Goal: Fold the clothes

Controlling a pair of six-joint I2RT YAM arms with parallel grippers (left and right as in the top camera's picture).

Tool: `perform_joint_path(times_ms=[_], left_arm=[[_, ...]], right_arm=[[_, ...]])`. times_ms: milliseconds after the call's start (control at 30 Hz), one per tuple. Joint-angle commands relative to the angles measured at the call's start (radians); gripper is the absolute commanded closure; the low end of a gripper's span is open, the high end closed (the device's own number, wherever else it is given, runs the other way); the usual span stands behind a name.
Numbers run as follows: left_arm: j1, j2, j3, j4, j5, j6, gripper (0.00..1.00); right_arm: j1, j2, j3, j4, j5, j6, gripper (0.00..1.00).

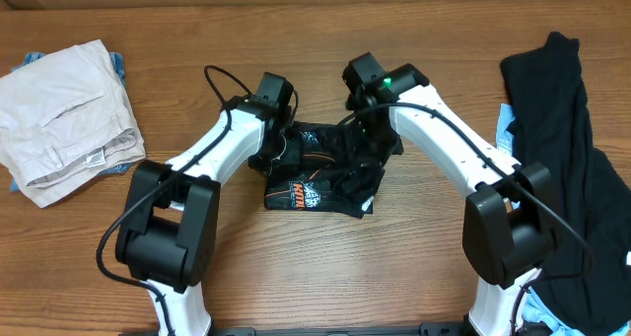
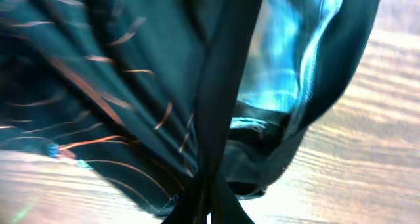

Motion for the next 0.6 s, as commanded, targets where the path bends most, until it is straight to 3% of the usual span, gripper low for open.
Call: perform_joint_path(times_ms=[0,267,333,567], left_arm=[[-0.001,-0.003,-0.061,0.016,-0.008,0.015,0.68],[-0.001,-0.003,-0.066,-0.011,0.023,0.016,0.73],[-0.001,-0.003,-0.066,-0.016,0.022,0.016,0.73],[-0.001,-0.003,-0.066,-0.023,0.023,0.016,0.73]], right_arm=[[-0.005,0.013,-0.076,-0.005,0.096,0.057,0.95],[-0.039,0.013,-0.166,0.077,0.197,0.061,0.95],[-0.051,0.013,-0.166,0.104,0.239,0.061,0.89],[-0.078,0.012,-0.157,0.177,0.243,0.057,0.85]])
